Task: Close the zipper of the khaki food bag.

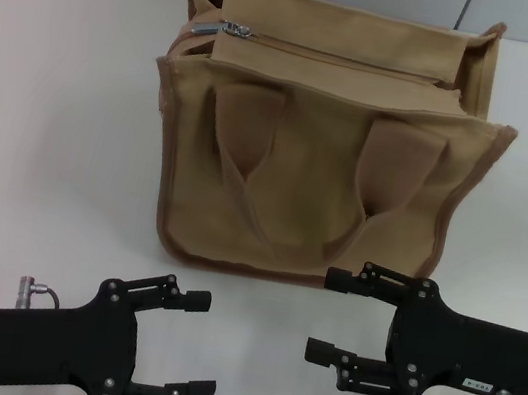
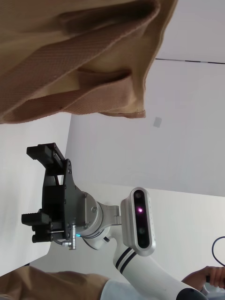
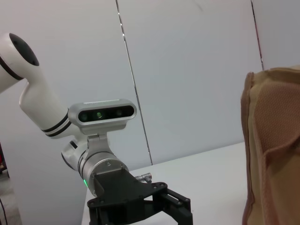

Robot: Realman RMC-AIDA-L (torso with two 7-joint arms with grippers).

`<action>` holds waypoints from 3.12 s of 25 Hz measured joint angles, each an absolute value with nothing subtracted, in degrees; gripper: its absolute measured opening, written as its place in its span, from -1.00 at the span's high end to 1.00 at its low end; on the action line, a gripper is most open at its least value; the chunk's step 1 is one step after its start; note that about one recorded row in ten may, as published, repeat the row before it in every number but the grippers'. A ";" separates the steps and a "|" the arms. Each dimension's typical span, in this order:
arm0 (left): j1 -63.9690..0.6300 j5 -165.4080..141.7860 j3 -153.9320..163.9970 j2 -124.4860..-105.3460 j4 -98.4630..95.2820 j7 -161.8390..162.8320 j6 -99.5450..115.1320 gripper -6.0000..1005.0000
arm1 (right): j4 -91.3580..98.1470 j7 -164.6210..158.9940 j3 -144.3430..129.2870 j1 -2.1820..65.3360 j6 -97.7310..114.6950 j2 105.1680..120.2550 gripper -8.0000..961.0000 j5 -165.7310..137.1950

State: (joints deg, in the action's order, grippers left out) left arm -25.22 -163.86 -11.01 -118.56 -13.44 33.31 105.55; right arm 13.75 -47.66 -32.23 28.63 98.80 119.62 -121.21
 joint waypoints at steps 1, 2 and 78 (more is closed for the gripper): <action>-25.22 -163.86 -11.02 -118.57 -13.45 33.31 105.55 -0.66 | 13.75 -47.66 -32.23 28.63 98.80 119.62 -0.61 -121.21; -25.22 -163.86 -11.02 -118.57 -13.45 33.31 105.55 -0.66 | 13.73 -47.65 -32.23 28.64 98.79 119.62 -0.61 -121.19; -28.74 -125.25 -19.06 -118.74 -1.53 29.37 89.58 -0.03 | 7.70 -47.19 -30.50 27.77 96.94 119.62 -0.61 -117.48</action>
State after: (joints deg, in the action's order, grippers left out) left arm -28.74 -125.25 -19.06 -118.74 -1.53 29.37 89.58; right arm 7.70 -47.20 -30.50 27.77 96.94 119.62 -117.48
